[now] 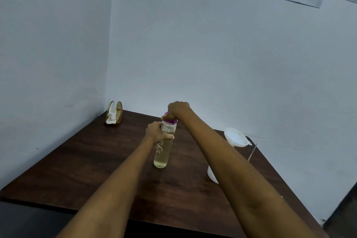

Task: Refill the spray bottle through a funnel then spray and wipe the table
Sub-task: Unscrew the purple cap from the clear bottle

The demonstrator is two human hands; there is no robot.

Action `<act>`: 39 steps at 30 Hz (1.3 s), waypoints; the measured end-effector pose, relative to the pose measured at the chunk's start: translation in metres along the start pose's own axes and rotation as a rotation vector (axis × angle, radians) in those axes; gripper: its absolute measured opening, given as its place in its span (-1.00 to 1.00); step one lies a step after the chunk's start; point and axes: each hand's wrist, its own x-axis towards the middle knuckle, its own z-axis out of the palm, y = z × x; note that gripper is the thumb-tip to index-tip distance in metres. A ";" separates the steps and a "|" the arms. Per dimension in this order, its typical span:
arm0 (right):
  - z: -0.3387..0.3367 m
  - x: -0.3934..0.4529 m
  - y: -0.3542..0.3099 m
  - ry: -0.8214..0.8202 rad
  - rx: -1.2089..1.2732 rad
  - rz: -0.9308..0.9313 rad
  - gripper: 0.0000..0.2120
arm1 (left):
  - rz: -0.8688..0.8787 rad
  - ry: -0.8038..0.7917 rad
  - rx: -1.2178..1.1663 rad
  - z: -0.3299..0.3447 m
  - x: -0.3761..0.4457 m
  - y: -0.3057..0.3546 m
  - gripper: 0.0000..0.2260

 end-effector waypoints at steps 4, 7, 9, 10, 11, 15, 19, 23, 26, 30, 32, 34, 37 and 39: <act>-0.015 -0.001 0.003 -0.157 0.148 -0.093 -0.63 | 0.003 0.003 -0.017 0.000 0.000 -0.001 -0.58; -0.013 0.001 0.003 -0.091 0.119 -0.061 -0.55 | -0.002 -0.002 -0.006 0.000 0.000 -0.002 -0.57; -0.001 0.004 0.002 -0.043 0.046 -0.006 -0.52 | -0.012 -0.003 -0.004 0.000 0.001 -0.002 -0.55; 0.005 0.005 0.003 -0.022 0.033 0.009 -0.53 | -0.018 -0.004 -0.001 0.000 0.001 -0.002 -0.53; 0.009 0.006 0.004 -0.003 0.055 0.004 -0.57 | -0.026 -0.005 0.004 0.000 0.002 -0.001 -0.51; 0.003 0.004 0.010 -0.091 0.244 -0.093 -0.67 | -0.043 -0.013 0.004 0.000 0.003 0.000 -0.50; -0.007 0.002 0.012 -0.081 0.252 -0.196 -0.59 | -0.045 -0.002 -0.003 0.001 0.003 -0.001 -0.53; -0.004 0.004 0.012 -0.048 0.247 -0.277 -0.62 | -0.053 -0.004 -0.014 0.001 0.003 -0.002 -0.56; -0.006 0.002 0.017 -0.025 0.294 -0.360 -0.65 | -0.053 -0.004 0.011 0.002 0.005 -0.001 -0.52; -0.010 -0.002 0.028 0.141 0.389 -0.367 -0.70 | -0.053 0.000 0.009 0.001 0.004 -0.002 -0.50; -0.005 -0.004 0.036 0.247 0.433 -0.354 -0.66 | -0.049 -0.011 -0.002 0.001 0.003 -0.003 -0.51; 0.005 -0.006 0.045 0.303 0.494 -0.320 -0.62 | -0.035 -0.022 -0.018 0.000 0.002 -0.004 -0.51; 0.022 -0.016 0.062 0.338 0.532 -0.246 -0.61 | -0.023 -0.041 -0.034 -0.002 -0.002 -0.003 -0.50; 0.032 -0.024 0.074 0.314 0.536 -0.171 -0.60 | -0.031 -0.044 -0.010 -0.003 -0.006 -0.004 -0.55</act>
